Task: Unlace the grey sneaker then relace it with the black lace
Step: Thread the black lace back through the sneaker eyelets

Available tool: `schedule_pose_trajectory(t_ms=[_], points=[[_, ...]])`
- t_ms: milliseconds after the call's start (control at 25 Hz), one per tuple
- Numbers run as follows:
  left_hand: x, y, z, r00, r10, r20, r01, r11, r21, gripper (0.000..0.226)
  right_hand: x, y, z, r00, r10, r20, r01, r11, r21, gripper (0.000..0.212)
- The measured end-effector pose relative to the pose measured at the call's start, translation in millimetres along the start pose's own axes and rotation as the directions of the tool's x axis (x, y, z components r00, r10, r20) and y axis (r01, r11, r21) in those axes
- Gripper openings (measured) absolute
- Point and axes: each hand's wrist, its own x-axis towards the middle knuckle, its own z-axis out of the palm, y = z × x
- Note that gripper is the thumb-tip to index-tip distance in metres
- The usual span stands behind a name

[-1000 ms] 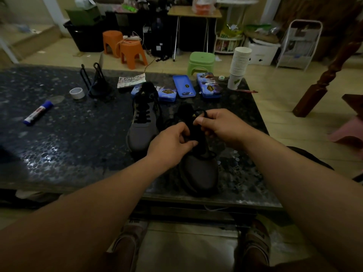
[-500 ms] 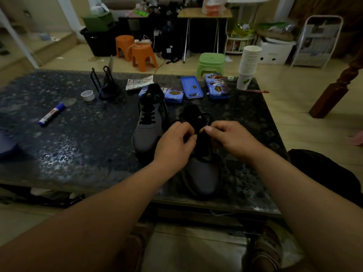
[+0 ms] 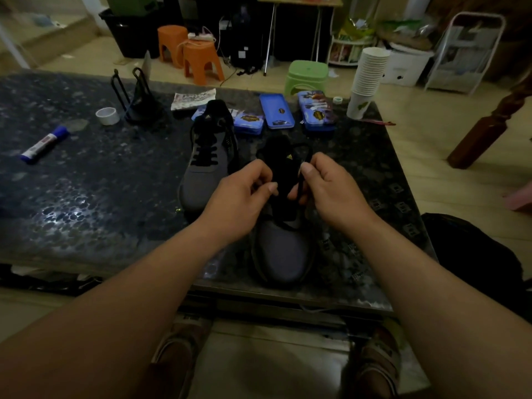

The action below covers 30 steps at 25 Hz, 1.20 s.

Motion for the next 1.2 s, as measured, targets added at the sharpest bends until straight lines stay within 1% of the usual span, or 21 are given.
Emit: schedule_pose_trajectory(t_ms=[80,160,240,320,360,440,480,520,560,600,640,760,840,960,1080,1200], points=[[2.6,-3.8,-0.5,1.0,-0.006,0.025,0.007,0.999,-0.035,0.01,4.0,1.5,3.2,1.0,0.011,0.021,-0.01,0.999,-0.038,0.025],[3.1,-4.0,0.6,0.999,-0.021,0.043,0.023,0.998,-0.055,0.011,6.2,4.4,2.8,0.994,0.035,0.108,-0.031,0.999,-0.042,0.017],[4.4,-4.0,0.4,0.998,-0.043,0.055,0.048,0.995,-0.09,0.011,4.9,10.3,-2.3,0.978,0.032,0.204,-0.024,0.999,-0.044,0.005],[5.9,-4.0,-2.4,0.994,-0.076,0.084,0.085,0.989,-0.117,0.01,2.3,14.3,-5.0,0.969,0.006,0.247,0.008,0.998,-0.056,0.017],[6.1,-4.2,-3.5,0.992,-0.082,0.096,0.092,0.991,-0.1,0.009,1.5,15.0,-4.8,0.972,-0.006,0.234,0.018,0.999,-0.047,0.018],[5.2,-2.4,-3.7,0.994,-0.053,0.095,0.056,0.998,-0.03,0.011,-1.6,14.4,-3.4,0.986,-0.052,0.158,0.058,0.998,-0.033,0.014],[3.3,-1.2,-2.8,0.997,-0.012,0.078,0.011,1.0,0.01,0.012,-2.3,15.0,-3.6,0.988,-0.112,0.104,0.122,0.988,-0.094,0.011],[1.2,-1.4,-0.9,0.998,0.047,0.045,-0.05,0.997,0.059,0.013,-2.0,16.9,-4.7,0.979,-0.196,0.06,0.204,0.955,-0.215,0.01],[-0.3,-2.4,1.3,0.994,0.113,0.006,-0.113,0.987,0.115,0.013,-0.9,18.2,-6.7,0.961,-0.271,0.047,0.271,0.902,-0.335,0.01],[-0.7,-4.7,3.1,0.986,0.163,-0.027,-0.156,0.974,0.165,0.012,1.6,20.1,-9.1,0.95,-0.308,0.061,0.305,0.86,-0.41,0.009],[0.4,-6.5,3.2,0.983,0.179,-0.042,-0.168,0.967,0.193,0.012,3.7,20.9,-11.4,0.949,-0.304,0.082,0.309,0.848,-0.43,0.008],[9.1,-6.3,-3.1,0.988,0.155,-0.004,-0.152,0.971,0.185,0.012,13.1,22.0,-13.7,0.953,-0.268,0.139,0.301,0.866,-0.398,0.007],[16.4,-7.7,-10.2,0.984,0.173,0.035,-0.176,0.963,0.206,0.012,19.2,20.3,-13.7,0.949,-0.285,0.135,0.315,0.87,-0.379,0.007],[23.4,-8.3,-16.1,0.976,0.195,0.096,-0.21,0.958,0.192,0.012,22.9,20.0,-11.5,0.939,-0.333,0.088,0.342,0.869,-0.358,0.006],[27.8,-8.3,-14.6,0.974,0.221,0.043,-0.225,0.955,0.193,0.011,26.6,20.5,-9.5,0.934,-0.357,0.007,0.339,0.88,-0.332,0.01],[29.7,-6.7,-10.7,0.986,0.168,0.016,-0.169,0.974,0.15,0.01,31.5,19.8,-7.6,0.948,-0.315,-0.05,0.286,0.907,-0.31,0.012]])
